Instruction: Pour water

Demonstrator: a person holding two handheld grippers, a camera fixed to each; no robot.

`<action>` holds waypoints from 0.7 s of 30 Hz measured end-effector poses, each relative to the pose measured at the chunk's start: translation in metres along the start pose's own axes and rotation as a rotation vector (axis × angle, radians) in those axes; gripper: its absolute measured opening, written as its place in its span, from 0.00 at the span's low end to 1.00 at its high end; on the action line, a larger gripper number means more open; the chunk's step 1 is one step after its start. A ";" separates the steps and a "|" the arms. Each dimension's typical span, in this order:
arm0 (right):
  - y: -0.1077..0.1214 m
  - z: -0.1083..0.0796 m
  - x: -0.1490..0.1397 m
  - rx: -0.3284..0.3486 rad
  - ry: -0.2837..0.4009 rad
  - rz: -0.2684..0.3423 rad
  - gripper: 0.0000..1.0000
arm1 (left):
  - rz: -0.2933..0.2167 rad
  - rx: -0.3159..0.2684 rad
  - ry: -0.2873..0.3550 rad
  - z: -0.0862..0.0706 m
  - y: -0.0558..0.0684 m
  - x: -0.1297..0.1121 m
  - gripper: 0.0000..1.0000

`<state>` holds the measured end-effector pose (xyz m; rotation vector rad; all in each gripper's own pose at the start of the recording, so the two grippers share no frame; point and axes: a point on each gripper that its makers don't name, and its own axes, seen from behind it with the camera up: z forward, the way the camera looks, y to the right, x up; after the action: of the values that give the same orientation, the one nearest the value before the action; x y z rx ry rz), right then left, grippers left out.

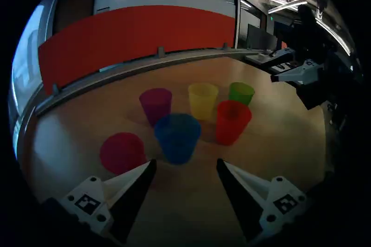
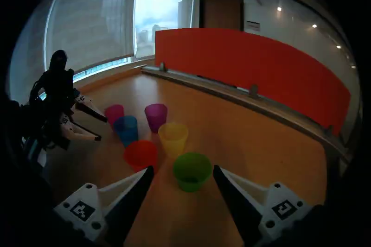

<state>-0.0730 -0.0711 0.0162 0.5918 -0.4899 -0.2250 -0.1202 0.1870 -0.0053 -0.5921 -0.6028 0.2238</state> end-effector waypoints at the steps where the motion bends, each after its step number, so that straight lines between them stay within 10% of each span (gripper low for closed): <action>1: 0.000 0.001 -0.001 0.000 -0.002 0.000 0.99 | -0.003 0.006 0.002 0.002 0.000 0.000 0.96; 21: 0.002 0.008 -0.008 0.004 -0.025 -0.016 1.00 | -0.015 0.082 -0.019 0.037 -0.005 0.008 0.96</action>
<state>-0.0839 -0.0703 0.0196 0.5972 -0.5105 -0.2470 -0.1356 0.2031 0.0259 -0.5070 -0.6132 0.2389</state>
